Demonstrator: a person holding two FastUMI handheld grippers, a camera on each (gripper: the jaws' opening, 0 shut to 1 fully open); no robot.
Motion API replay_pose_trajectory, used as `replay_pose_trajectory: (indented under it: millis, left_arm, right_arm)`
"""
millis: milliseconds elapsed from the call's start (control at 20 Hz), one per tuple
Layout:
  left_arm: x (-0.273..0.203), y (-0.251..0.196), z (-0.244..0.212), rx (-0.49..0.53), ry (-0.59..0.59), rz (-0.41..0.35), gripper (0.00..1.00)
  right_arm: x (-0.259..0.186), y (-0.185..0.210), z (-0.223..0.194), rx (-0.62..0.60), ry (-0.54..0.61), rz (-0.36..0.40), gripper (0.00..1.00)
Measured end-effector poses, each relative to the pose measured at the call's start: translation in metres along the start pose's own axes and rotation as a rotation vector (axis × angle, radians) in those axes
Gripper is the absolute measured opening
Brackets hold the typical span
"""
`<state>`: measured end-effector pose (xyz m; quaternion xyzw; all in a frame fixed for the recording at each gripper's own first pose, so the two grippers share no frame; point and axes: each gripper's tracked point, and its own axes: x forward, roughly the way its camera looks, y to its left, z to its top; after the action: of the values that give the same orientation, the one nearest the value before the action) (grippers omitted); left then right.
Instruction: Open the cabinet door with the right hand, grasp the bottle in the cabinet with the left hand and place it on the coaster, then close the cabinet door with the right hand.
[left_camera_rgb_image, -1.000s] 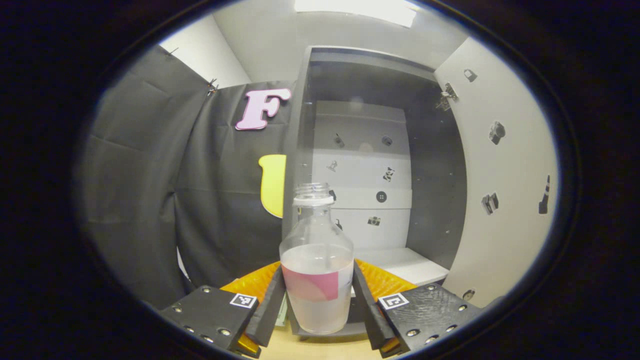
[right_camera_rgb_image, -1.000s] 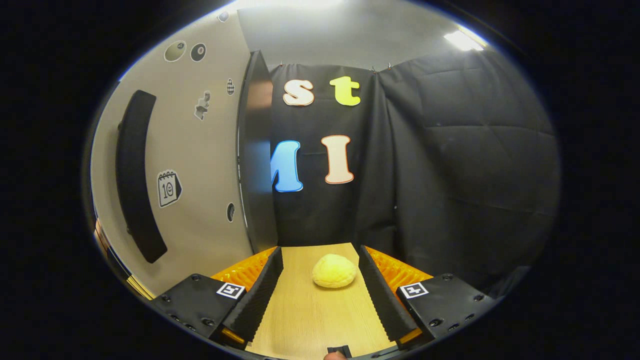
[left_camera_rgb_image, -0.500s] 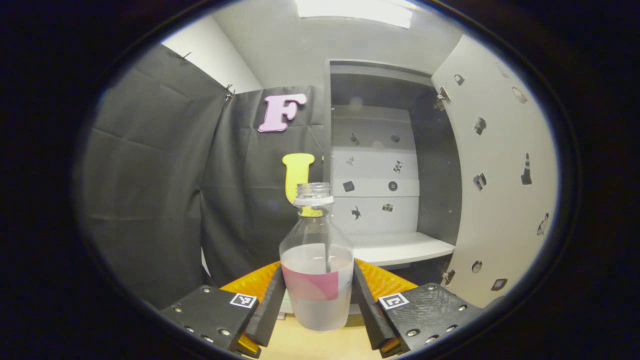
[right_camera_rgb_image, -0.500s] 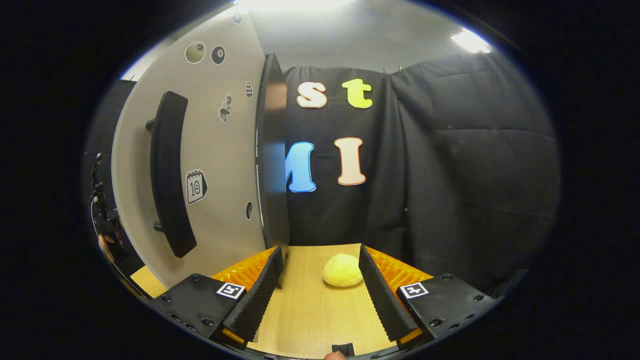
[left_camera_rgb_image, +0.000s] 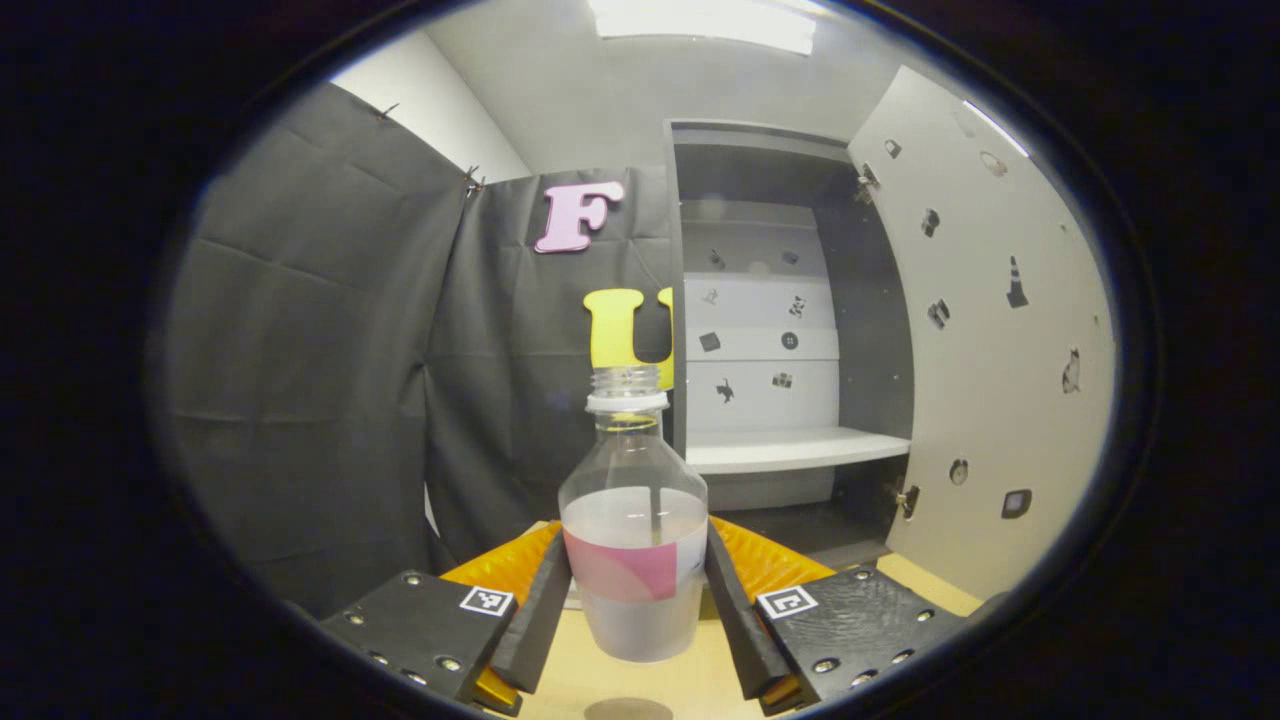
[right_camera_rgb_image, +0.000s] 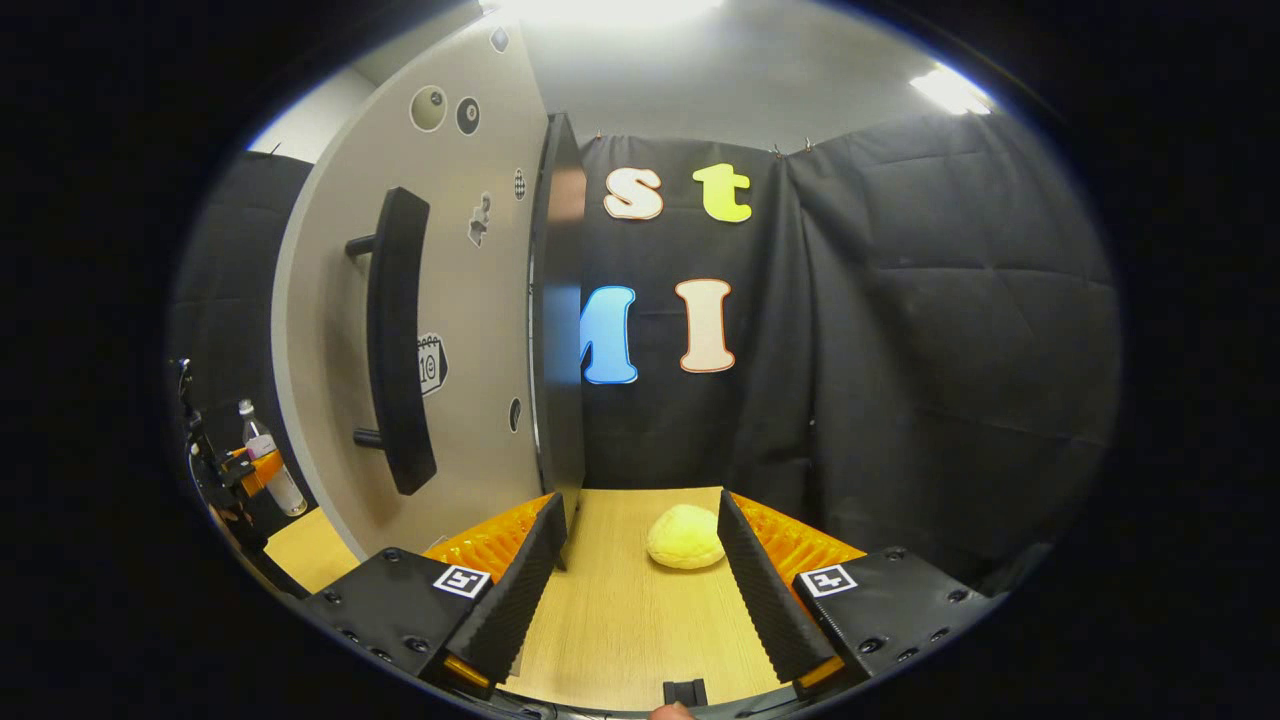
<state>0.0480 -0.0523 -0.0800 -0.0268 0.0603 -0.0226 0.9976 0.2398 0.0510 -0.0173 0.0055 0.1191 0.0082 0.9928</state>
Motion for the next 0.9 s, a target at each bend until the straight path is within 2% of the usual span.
replay_pose_trajectory:
  millis: [250,300,450,550,600,700,750,800,850,900]
  left_arm:
    - [-0.011,0.001,-0.049,0.000,0.037,-0.007,0.70]
    - [-0.012,0.002,-0.060,0.003,0.047,-0.005,0.73]
    - [-0.014,0.001,-0.093,0.020,0.083,-0.005,0.71]
    - [-0.013,-0.001,-0.114,0.025,0.102,-0.007,0.70]
    - [-0.015,-0.001,-0.126,0.023,0.116,-0.008,0.73]
    - [-0.016,-0.001,-0.149,0.017,0.145,-0.006,0.71]
    - [-0.012,0.001,-0.159,0.012,0.159,-0.002,0.73]
    - [-0.012,0.003,-0.171,0.010,0.173,0.005,0.70]
    - [-0.010,0.003,-0.182,0.007,0.186,0.011,0.73]
    - [-0.011,0.004,-0.193,0.007,0.193,0.020,0.70]
  right_arm:
    - [-0.012,0.001,-0.003,-0.013,0.001,-0.018,0.96]
    - [-0.014,0.000,-0.003,-0.011,-0.004,-0.023,0.96]
    - [-0.017,-0.003,-0.007,0.004,-0.004,-0.040,0.97]
    - [-0.016,-0.006,-0.013,0.014,0.015,-0.043,0.95]
    - [-0.015,-0.007,-0.015,0.019,0.027,-0.045,0.95]
    - [-0.014,-0.007,-0.017,0.023,0.034,-0.051,0.98]
    - [-0.013,-0.008,-0.018,0.021,0.036,-0.054,0.98]
    - [-0.013,-0.008,-0.020,0.016,0.040,-0.056,0.98]
    - [-0.012,-0.008,-0.022,0.011,0.052,-0.056,0.98]
    - [-0.010,-0.008,-0.026,0.008,0.065,-0.055,0.98]
